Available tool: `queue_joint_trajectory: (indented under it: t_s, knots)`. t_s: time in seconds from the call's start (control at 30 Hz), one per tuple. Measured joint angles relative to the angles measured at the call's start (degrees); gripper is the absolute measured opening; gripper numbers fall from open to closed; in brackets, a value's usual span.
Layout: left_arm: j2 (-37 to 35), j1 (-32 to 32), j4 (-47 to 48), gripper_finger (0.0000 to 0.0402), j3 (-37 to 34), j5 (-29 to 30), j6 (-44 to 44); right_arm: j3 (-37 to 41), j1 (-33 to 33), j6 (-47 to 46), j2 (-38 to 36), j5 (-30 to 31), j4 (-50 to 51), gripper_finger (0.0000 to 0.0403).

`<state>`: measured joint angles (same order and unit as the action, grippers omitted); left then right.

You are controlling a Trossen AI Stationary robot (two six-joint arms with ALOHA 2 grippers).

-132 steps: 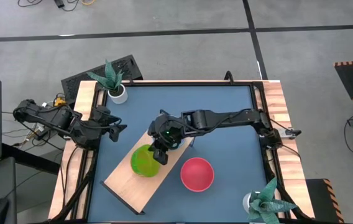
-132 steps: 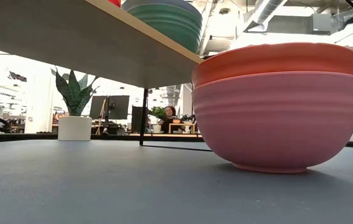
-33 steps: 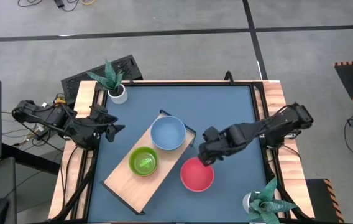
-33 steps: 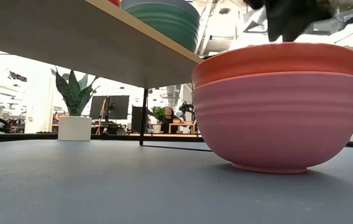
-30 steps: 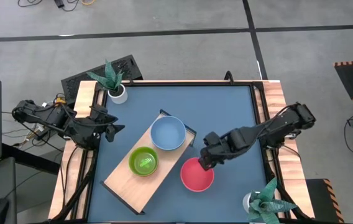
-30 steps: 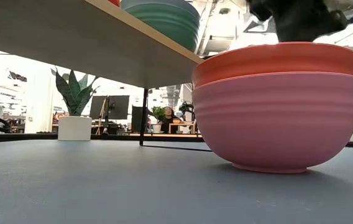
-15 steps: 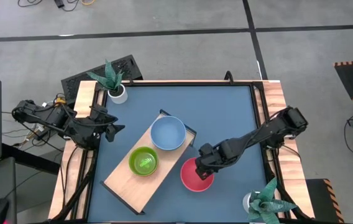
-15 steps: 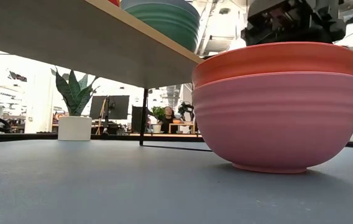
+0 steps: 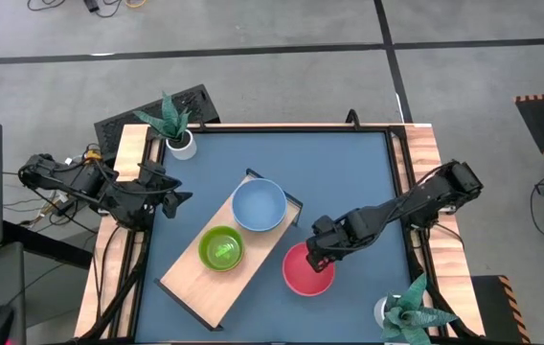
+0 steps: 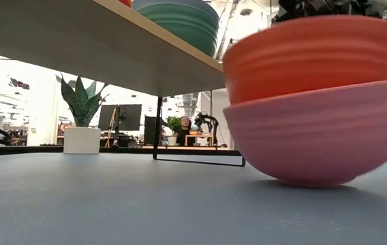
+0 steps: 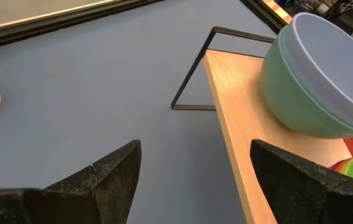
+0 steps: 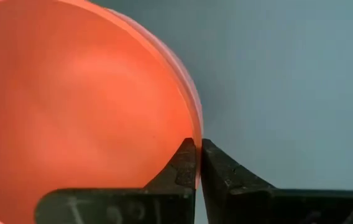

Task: Place and stack bowls onto a shelf
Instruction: Stack the orange bowl on top of the blue bowl on the shelf

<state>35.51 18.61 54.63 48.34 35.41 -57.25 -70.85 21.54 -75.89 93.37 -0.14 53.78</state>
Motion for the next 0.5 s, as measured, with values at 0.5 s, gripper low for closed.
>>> queue_joint_trajectory:
  t_s: [0.5]
  knots:
    - [0.0,0.0,0.0,0.0286,0.0,1.0,0.0,0.0,-2.8,0.4,-14.2,0.3,-1.4,0.0029]
